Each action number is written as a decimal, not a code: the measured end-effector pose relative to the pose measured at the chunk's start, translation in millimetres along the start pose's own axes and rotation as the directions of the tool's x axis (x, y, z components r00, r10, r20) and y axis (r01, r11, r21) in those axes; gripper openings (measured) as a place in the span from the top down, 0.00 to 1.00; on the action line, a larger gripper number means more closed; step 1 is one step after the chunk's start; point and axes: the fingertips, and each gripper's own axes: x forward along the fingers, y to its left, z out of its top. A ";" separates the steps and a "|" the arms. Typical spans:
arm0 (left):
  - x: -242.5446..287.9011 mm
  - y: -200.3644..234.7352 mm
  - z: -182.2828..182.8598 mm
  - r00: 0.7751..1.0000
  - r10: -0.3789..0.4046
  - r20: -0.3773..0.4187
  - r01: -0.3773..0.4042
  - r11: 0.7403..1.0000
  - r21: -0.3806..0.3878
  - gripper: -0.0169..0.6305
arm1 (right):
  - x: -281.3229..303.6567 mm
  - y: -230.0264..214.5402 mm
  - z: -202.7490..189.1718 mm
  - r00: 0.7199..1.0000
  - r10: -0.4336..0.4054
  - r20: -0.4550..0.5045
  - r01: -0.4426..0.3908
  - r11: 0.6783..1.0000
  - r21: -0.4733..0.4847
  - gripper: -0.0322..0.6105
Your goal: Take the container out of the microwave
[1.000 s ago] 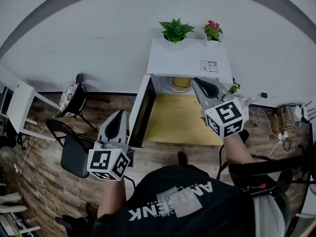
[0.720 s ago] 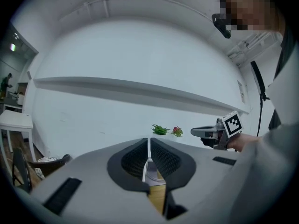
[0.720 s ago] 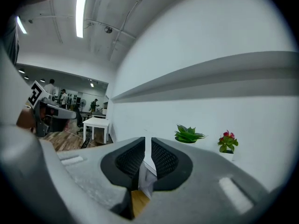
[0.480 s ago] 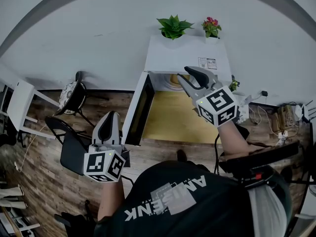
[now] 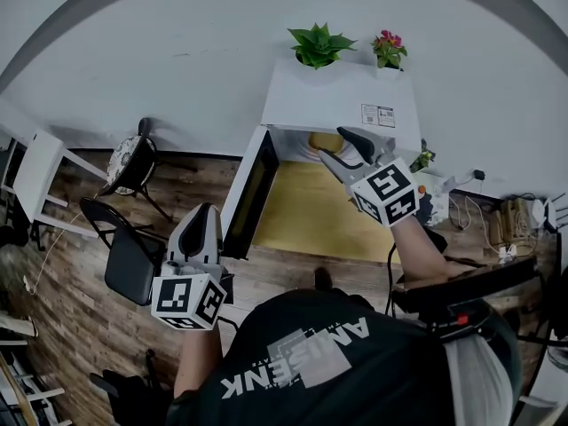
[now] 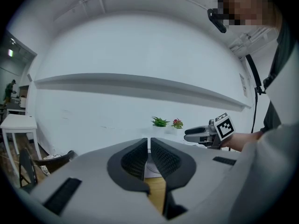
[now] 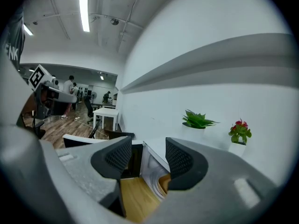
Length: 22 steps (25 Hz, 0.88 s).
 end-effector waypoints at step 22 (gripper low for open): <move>15.1 2.4 -38.7 0.982 0.158 -0.099 -0.162 0.986 -0.028 0.97 | 105.0 -19.8 -206.1 0.936 0.072 -0.344 -0.170 0.950 -0.264 0.62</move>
